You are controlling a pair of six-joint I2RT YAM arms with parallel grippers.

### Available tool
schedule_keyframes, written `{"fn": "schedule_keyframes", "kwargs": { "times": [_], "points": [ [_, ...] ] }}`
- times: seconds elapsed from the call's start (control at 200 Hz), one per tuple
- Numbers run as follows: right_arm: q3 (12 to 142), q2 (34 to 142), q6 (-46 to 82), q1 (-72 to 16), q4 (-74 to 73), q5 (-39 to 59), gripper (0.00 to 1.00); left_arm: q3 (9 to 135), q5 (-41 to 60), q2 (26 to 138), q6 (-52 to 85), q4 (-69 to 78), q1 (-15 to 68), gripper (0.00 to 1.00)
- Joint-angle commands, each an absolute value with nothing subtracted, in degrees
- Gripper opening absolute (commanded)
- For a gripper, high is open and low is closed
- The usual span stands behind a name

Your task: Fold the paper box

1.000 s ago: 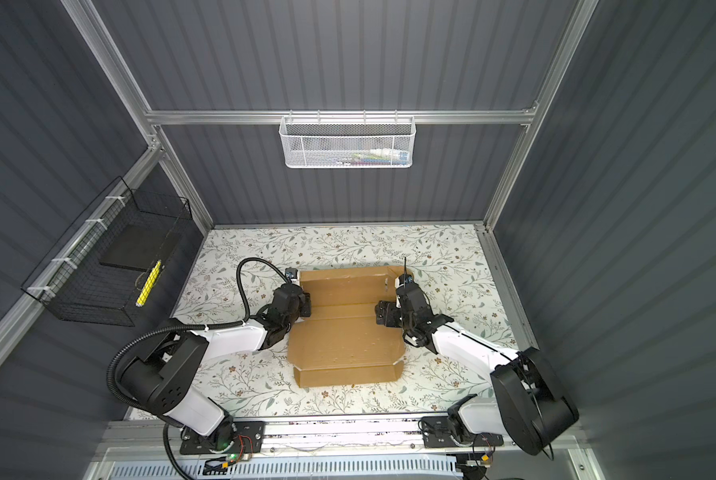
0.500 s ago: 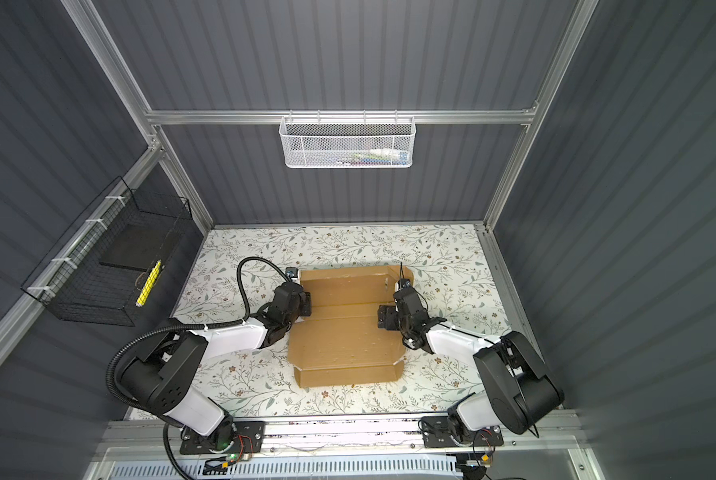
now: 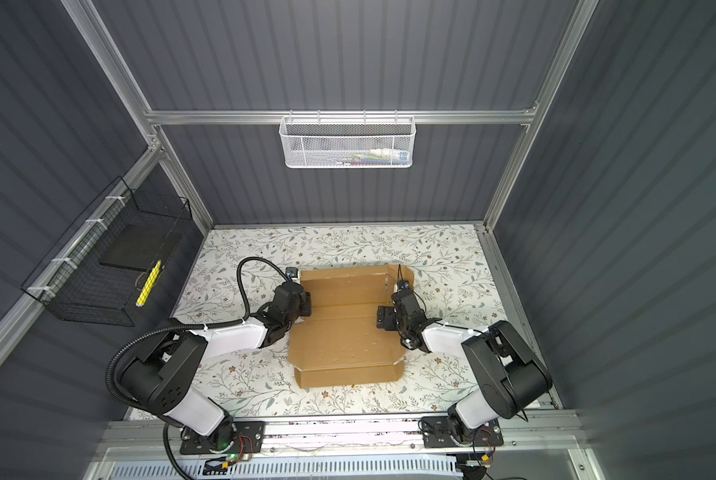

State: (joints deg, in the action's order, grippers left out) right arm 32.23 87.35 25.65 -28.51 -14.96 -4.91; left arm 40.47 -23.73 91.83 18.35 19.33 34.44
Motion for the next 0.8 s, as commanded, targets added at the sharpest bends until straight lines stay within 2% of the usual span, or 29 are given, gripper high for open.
{"fn": "schedule_keyframes", "kwargs": {
  "times": [0.0, 0.4, 0.795],
  "points": [
    [32.04, 88.4, 26.61, -28.77, -17.3, -4.57, 0.92, 41.57, -23.38, 90.86, 18.38, 17.18, 34.06, 0.0],
    [30.8, 87.24, 26.6, -29.08, -23.99, -0.25, 0.93, 41.31, -22.94, 91.66, 18.15, 18.24, 34.1, 0.0],
    [33.62, 84.11, 24.22, -31.06, -19.92, -0.18, 0.94, 41.84, -21.98, 92.9, 18.54, 18.62, 34.1, 0.0]
  ]
}}
